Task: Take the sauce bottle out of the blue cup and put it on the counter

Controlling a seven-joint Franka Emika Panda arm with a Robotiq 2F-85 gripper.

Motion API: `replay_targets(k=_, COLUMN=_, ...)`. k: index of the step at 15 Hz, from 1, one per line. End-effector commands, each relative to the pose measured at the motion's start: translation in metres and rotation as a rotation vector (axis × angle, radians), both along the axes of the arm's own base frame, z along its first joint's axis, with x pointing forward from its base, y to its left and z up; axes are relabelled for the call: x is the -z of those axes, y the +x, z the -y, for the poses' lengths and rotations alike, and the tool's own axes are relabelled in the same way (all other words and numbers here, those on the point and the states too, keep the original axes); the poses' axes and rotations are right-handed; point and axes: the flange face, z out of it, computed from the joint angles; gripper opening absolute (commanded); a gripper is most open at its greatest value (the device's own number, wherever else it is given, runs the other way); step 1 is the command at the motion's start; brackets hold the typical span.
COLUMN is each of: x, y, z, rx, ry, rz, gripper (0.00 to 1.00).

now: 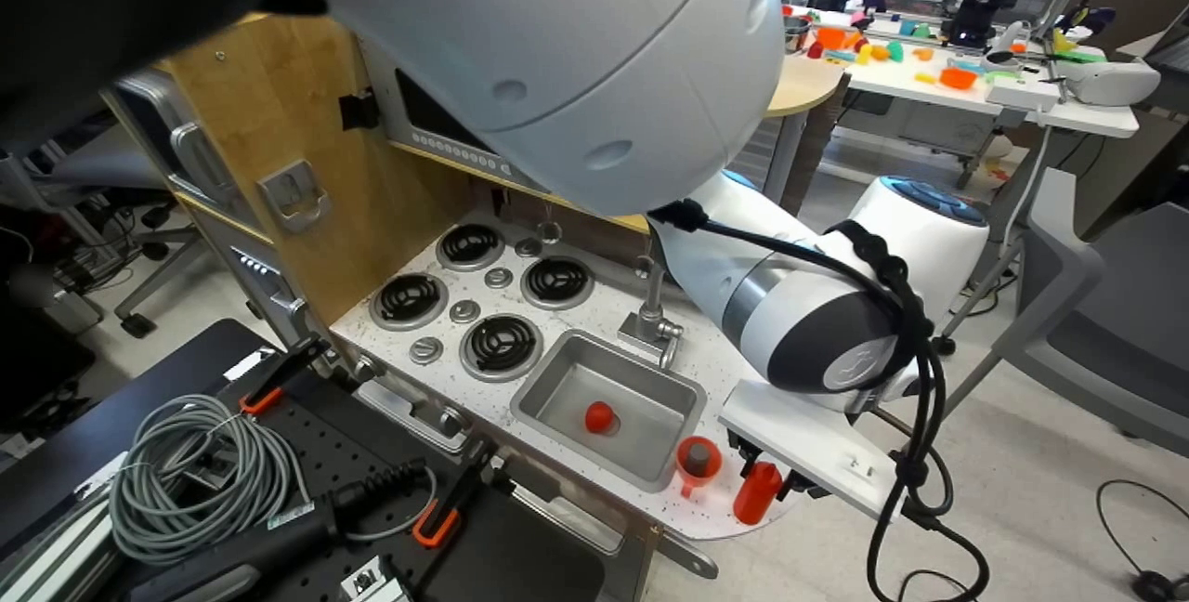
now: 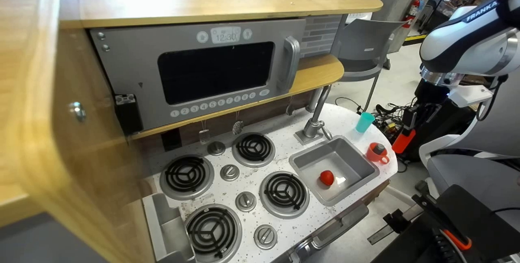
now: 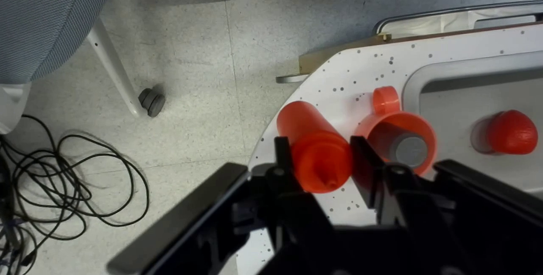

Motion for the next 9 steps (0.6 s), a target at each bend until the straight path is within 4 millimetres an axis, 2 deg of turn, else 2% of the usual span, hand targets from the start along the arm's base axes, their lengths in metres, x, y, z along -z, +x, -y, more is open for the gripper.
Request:
replay_targets(k=1, x=0.011, y=0.008, z=0.009, rx=-0.008, ry=-0.021, rz=0.014, gripper=0.13)
replay_targets(k=9, x=0.031, y=0.023, z=0.010, rx=-0.011, ry=-0.041, rz=0.032, gripper=0.13)
